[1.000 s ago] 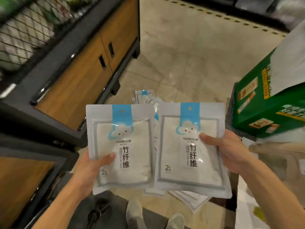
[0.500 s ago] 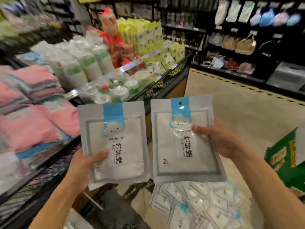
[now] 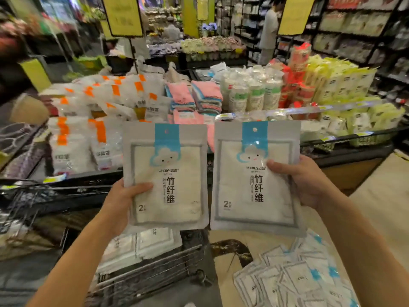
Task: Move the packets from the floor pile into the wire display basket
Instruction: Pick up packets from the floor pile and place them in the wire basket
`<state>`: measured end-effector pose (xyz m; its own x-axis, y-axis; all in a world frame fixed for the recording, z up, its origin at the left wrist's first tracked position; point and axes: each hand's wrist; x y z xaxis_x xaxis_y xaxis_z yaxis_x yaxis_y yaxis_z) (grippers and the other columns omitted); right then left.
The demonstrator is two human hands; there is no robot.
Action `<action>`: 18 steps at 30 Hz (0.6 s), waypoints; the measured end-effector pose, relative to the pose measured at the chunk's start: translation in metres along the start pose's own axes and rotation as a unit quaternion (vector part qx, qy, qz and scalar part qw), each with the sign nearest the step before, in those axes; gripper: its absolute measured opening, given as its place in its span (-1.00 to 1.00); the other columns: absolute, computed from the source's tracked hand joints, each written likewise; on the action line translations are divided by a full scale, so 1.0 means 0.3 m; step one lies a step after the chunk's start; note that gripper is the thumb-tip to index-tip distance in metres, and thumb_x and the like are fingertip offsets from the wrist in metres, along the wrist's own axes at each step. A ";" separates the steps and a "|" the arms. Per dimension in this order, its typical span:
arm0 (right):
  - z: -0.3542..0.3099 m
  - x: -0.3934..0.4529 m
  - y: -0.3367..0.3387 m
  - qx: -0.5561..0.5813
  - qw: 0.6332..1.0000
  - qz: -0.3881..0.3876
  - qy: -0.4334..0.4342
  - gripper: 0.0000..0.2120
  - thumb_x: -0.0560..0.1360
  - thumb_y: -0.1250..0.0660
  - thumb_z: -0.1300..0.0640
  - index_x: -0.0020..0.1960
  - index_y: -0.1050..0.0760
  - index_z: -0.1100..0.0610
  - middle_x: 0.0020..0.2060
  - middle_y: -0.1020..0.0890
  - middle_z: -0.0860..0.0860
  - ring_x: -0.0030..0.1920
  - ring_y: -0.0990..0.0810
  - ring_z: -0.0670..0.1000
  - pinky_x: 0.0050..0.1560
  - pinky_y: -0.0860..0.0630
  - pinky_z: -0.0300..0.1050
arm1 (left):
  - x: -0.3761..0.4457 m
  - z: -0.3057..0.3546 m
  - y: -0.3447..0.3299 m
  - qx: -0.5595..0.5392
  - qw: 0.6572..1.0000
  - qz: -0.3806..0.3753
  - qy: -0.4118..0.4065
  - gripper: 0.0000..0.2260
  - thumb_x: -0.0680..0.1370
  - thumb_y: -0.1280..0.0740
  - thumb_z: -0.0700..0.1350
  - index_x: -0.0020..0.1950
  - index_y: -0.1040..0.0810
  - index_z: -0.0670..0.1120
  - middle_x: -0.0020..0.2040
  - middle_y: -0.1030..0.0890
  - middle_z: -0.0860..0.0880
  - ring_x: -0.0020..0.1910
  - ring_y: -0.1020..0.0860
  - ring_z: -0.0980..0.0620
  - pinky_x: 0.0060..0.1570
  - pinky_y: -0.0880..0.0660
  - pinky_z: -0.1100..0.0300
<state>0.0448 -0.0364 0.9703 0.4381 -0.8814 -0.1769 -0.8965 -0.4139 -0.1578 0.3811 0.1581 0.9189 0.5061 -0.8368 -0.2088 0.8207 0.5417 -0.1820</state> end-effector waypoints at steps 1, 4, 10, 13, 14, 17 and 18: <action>0.010 -0.002 -0.047 -0.004 1.000 -0.017 -0.007 -0.68 0.49 -0.45 0.30 0.24 -0.59 0.25 0.03 -0.75 0.20 -0.01 -0.76 0.19 -0.15 -0.72 0.07 | -0.040 -0.004 0.046 -0.009 1.000 0.018 0.003 -0.46 0.33 -0.55 -0.24 0.30 -0.57 -0.23 0.15 -0.70 -0.23 0.13 -0.66 -0.29 0.14 -0.59 -0.25; 0.044 -0.004 -0.191 -0.006 0.998 -0.054 -0.023 -0.71 0.50 -0.44 0.31 0.22 -0.58 0.24 0.03 -0.74 0.21 0.00 -0.76 0.20 -0.12 -0.72 0.10 | -0.132 -0.014 0.184 -0.032 0.997 0.065 -0.013 -0.49 0.33 -0.52 -0.25 0.28 -0.59 -0.23 0.13 -0.70 -0.24 0.08 -0.69 -0.25 -0.03 -0.68 -0.12; 0.143 0.033 -0.466 -0.012 0.993 -0.108 -0.051 -0.70 0.49 -0.44 0.34 0.22 -0.59 0.25 0.03 -0.74 0.23 0.02 -0.75 0.22 -0.07 -0.71 0.15 | -0.204 -0.051 0.478 -0.077 0.988 0.133 -0.002 -0.62 0.47 -0.46 -0.18 0.28 -0.59 -0.20 0.14 -0.70 -0.24 0.06 -0.69 -0.28 -0.03 -0.66 -0.18; 0.214 0.078 -0.593 -0.024 0.992 -0.108 -0.060 -0.72 0.50 -0.42 0.37 0.20 -0.60 0.29 0.02 -0.74 0.24 -0.01 -0.75 0.23 -0.08 -0.72 0.14 | -0.225 -0.077 0.628 -0.058 0.989 0.134 0.002 -0.28 0.19 -0.66 0.01 0.28 -0.59 -0.23 0.13 -0.69 -0.25 0.07 -0.69 -0.29 -0.12 -0.68 -0.12; 0.241 0.093 -0.633 -0.025 0.992 -0.110 -0.064 -0.72 0.50 -0.41 0.38 0.21 -0.59 0.30 0.02 -0.74 0.24 -0.01 -0.75 0.23 -0.10 -0.72 0.12 | -0.231 -0.083 0.673 -0.053 0.990 0.134 0.005 -0.20 0.10 -0.69 0.06 0.26 -0.60 -0.23 0.13 -0.70 -0.25 0.07 -0.69 -0.30 -0.12 -0.69 -0.12; 0.324 0.134 -0.740 -0.035 0.989 -0.117 -0.078 -0.69 0.49 -0.39 0.40 0.23 -0.59 0.31 0.04 -0.73 0.25 0.02 -0.75 0.24 -0.09 -0.72 0.11 | -0.237 -0.118 0.801 -0.048 0.989 0.138 0.021 -0.29 0.22 -0.70 0.08 0.25 -0.60 -0.22 0.12 -0.70 -0.24 0.07 -0.69 -0.29 -0.03 -0.66 -0.18; 0.351 0.147 -0.772 -0.036 0.989 -0.118 -0.086 -0.68 0.49 -0.39 0.40 0.24 -0.58 0.31 0.05 -0.73 0.25 0.03 -0.74 0.25 -0.04 -0.71 0.15 | -0.234 -0.132 0.839 -0.054 0.988 0.145 0.029 -0.42 0.35 -0.62 0.01 0.27 -0.59 -0.22 0.14 -0.69 -0.26 0.08 -0.68 -0.29 0.06 -0.62 -0.23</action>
<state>0.2787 0.0447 0.8967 0.6350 -0.7092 -0.3063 -0.7675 -0.6243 -0.1456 0.5417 0.3563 0.8497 0.6964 -0.6415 -0.3218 0.6089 0.7655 -0.2080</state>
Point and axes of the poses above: each hand's wrist, its own x-axis towards the middle knuckle, its own y-axis out of the back of the hand, z = x × y
